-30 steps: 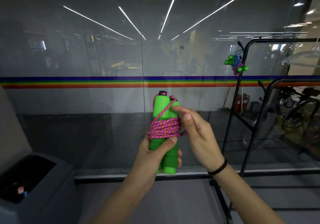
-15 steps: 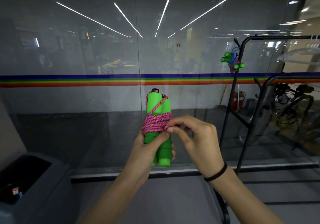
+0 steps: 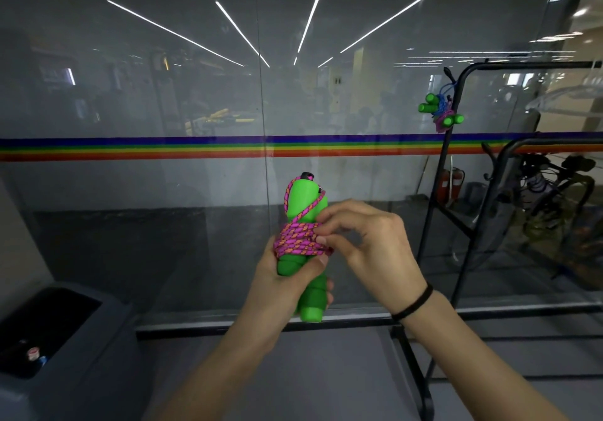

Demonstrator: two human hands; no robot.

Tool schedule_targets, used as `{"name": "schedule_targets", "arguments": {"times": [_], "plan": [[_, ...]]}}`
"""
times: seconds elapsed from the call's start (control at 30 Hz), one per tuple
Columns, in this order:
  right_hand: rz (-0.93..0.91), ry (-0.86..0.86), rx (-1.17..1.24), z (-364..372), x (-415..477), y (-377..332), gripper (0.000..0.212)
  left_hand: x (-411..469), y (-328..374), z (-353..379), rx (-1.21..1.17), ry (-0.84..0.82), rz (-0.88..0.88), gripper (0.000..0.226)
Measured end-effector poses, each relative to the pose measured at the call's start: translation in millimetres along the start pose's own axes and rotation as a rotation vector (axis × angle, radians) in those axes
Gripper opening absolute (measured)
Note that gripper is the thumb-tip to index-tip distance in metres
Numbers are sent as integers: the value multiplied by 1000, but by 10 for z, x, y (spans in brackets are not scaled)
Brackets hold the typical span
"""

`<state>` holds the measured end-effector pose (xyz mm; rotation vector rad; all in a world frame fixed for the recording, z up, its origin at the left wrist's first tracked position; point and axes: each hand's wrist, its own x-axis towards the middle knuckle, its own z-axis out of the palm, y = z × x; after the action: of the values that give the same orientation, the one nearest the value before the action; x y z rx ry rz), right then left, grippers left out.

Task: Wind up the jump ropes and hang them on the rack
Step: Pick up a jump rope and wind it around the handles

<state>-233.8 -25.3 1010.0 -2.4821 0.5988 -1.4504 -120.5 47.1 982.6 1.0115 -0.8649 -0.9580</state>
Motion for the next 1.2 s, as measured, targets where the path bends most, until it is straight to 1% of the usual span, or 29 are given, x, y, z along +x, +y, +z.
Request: {"name": "schedule_targets", "arguments": {"times": [0.1, 0.2, 0.3, 0.4, 0.47, 0.6, 0.7, 0.97, 1.13, 1.2], "plan": [[-8, -67, -100, 28, 17, 27, 6, 12, -29, -8, 39, 5, 10, 34], [-6, -70, -174, 39, 26, 33, 12, 34, -42, -18, 65, 4, 0, 32], [12, -69, -177, 42, 34, 24, 19, 48, -44, -30, 75, 6, -12, 32], [-16, -81, -226, 57, 34, 32, 17, 52, -41, -37, 84, 7, -12, 30], [-20, -124, -243, 48, 52, 40, 13, 61, -47, -53, 98, 7, -9, 29], [3, -284, -195, 25, 98, 73, 10, 67, -70, -91, 130, 0, -21, 28], [21, -336, -194, 46, 102, 102, 9, 70, -90, -103, 136, -13, -42, 27], [5, -385, -244, 118, 65, 120, 10, 76, -120, -135, 141, -33, -126, 27], [-12, -355, -285, 189, 11, 153, 19, 87, -132, -142, 112, -50, -201, 31], [7, -346, -270, 185, 22, 155, 12, 87, -133, -140, 101, -54, -200, 33]]}}
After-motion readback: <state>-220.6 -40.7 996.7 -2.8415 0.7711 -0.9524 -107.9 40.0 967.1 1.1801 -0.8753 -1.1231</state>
